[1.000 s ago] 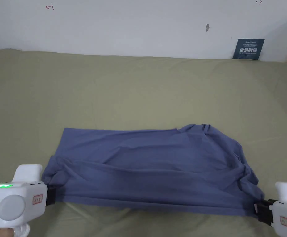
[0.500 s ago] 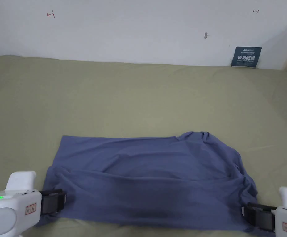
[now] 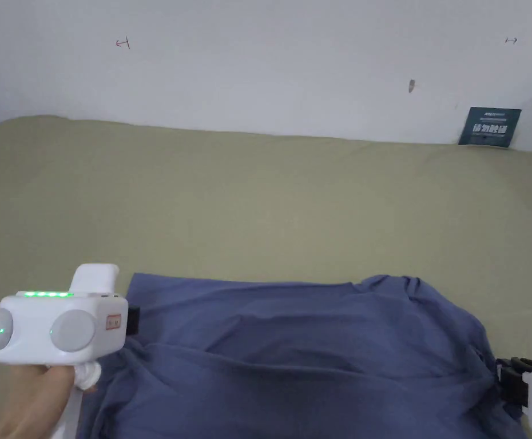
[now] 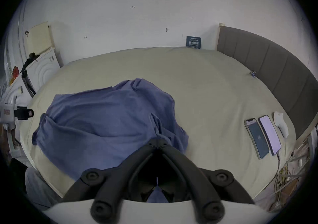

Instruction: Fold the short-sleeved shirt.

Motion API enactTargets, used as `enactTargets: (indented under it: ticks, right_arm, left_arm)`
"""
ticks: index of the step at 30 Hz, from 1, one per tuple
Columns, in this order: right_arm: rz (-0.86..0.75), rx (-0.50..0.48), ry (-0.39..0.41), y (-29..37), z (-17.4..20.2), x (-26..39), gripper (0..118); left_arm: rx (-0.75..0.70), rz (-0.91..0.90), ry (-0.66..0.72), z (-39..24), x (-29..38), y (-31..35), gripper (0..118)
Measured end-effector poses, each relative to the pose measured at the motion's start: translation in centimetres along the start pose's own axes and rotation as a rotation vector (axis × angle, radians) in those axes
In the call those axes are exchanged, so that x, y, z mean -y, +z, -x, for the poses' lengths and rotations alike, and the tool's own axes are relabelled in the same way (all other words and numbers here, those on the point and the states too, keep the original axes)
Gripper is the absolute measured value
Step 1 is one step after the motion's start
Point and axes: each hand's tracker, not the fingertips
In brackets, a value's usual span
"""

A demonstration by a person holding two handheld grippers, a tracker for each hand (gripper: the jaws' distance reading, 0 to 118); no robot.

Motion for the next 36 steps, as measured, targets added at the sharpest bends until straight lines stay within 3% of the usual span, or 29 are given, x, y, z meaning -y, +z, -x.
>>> enactTargets:
  ticks: [4,5,6,8,16,19,20,21,27,28,29,30,31,32,33,36]
  right_arm:
    - [0.015,-0.004,-0.001,-2.3,-0.2,-1.3,0]
    - [0.018,0.0,0.001,-2.8,-0.4,-1.7,0]
    - [0.02,0.002,0.002,-3.3,-0.5,-2.0,0]
    - [0.025,0.008,-0.001,-4.3,-0.9,-2.5,0]
    - [0.048,0.027,0.008,-6.7,-1.5,-3.9,0]
    - [0.051,0.03,0.031,-7.6,-1.3,-5.0,0]
    - [0.051,0.035,0.038,-8.1,-1.3,-5.5,0]
    - [0.053,0.035,0.039,-8.6,-1.4,-6.2,0]
    - [0.101,0.044,0.052,-12.4,-2.0,-9.8,4]
    - [0.126,0.041,0.054,-13.0,-2.2,-10.2,23]
    - [0.169,0.033,0.048,-14.0,-2.5,-10.5,79]
    - [0.207,0.027,0.024,-14.9,-2.8,-10.6,115]
    - [0.252,0.026,0.009,-16.0,-3.1,-10.7,115]
    - [0.299,0.026,0.001,-16.9,-3.3,-10.5,101]
    - [0.242,0.033,-0.002,-17.2,-3.6,-10.7,94]
    - [0.308,0.058,-0.003,-18.6,-3.6,-10.3,91]
  left_arm:
    - [-0.026,0.032,0.01,0.2,-4.8,-5.6,3]
    - [-0.047,0.051,0.005,0.3,-5.8,-7.3,17]
    - [-0.061,0.08,0.002,0.5,-6.5,-8.8,43]
    - [-0.104,0.078,0.014,0.0,-7.1,-10.7,118]
    - [-0.151,0.161,-0.006,-0.2,-6.9,-14.2,105]
    - [-0.099,0.14,-0.005,-0.5,-6.8,-13.0,54]
    - [-0.094,0.127,-0.032,-0.7,-6.8,-12.6,18]
    - [-0.083,0.127,-0.05,-0.9,-6.8,-12.3,3]
    - [-0.074,0.143,-0.059,-1.2,-6.7,-12.5,3]
    - [-0.072,0.144,-0.054,-1.1,-6.7,-12.6,3]
    - [-0.072,0.146,-0.054,-1.1,-6.7,-12.8,3]
    - [-0.072,0.15,-0.063,-1.1,-6.7,-13.0,3]
    - [-0.076,0.144,-0.069,-1.2,-6.5,-12.9,3]
    - [-0.076,0.144,-0.067,-1.2,-6.5,-12.9,3]
    - [-0.076,0.145,-0.066,-1.2,-6.6,-13.0,3]
    - [-0.072,0.144,-0.067,-1.1,-6.5,-13.2,3]
